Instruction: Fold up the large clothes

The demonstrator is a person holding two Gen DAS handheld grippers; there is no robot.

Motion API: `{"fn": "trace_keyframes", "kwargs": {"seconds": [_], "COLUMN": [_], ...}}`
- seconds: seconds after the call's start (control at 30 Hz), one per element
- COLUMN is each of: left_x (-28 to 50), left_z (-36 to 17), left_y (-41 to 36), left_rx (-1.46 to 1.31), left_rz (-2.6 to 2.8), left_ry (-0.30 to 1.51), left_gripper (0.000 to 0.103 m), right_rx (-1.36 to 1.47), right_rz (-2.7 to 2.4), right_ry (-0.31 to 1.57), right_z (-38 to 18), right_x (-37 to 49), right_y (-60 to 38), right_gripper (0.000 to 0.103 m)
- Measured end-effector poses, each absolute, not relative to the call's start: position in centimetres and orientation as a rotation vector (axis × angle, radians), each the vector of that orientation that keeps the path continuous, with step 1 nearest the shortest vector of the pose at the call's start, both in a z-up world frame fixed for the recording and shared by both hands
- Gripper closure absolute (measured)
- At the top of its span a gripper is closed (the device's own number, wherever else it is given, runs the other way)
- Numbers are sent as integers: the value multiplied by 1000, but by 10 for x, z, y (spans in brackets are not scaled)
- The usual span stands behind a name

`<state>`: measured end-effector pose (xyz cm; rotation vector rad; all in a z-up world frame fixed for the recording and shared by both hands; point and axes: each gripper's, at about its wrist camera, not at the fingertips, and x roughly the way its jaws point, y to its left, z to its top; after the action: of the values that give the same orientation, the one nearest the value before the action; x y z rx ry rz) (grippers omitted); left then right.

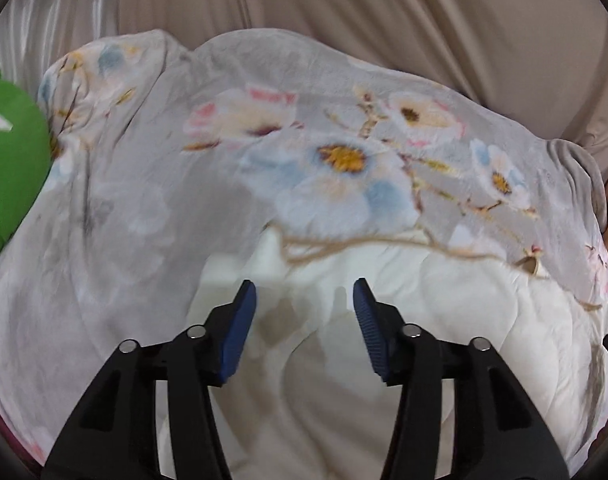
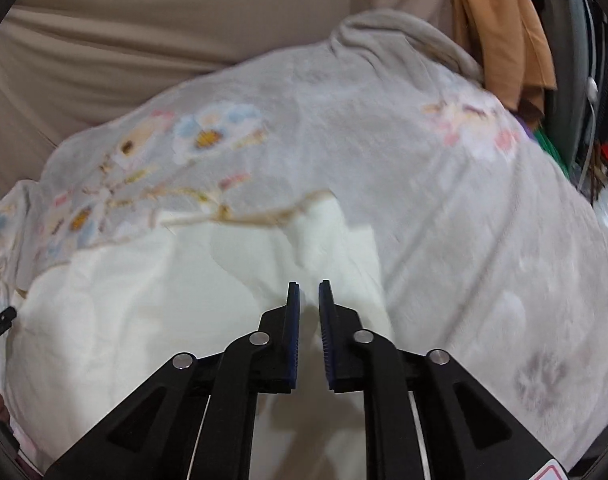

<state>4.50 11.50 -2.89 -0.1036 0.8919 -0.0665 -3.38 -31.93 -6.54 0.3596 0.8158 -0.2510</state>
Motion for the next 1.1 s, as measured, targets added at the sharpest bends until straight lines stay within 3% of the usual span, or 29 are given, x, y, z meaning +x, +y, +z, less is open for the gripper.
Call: {"fn": "trace_keyframes", "kwargs": {"seconds": [0.2,0.6,0.8,0.93,0.97,1.03,1.1], "left_x": [100,107,109,101,94,76,52], "left_z": [-74,-106,-108,-80,-69,-47,-33], "left_y": [104,91,91,105,111,126,146], "left_rx": [-111,13,8,-51,-73,-96,-141], "left_rz": [-8,31,28,4,-3,9,-3], "left_ry": [1012,931,931,959,952,944,964], "left_gripper": [53,45,44,44,42,23,17], "right_rx": [337,361,356,336,322,280,278], "right_rz": [-234,-247,-248,-222,-177,-72,46], "right_ry": [886,861,875,878,853,835,863], "right_z": [-95,-134,-135,-89,-74,-48,-36], "right_x": [24,35,37,37,34,28,23], "right_y": [-313,-315,-317,-304,-295,-267,-233], "right_gripper": [90,92,92,86,86,86,86]}}
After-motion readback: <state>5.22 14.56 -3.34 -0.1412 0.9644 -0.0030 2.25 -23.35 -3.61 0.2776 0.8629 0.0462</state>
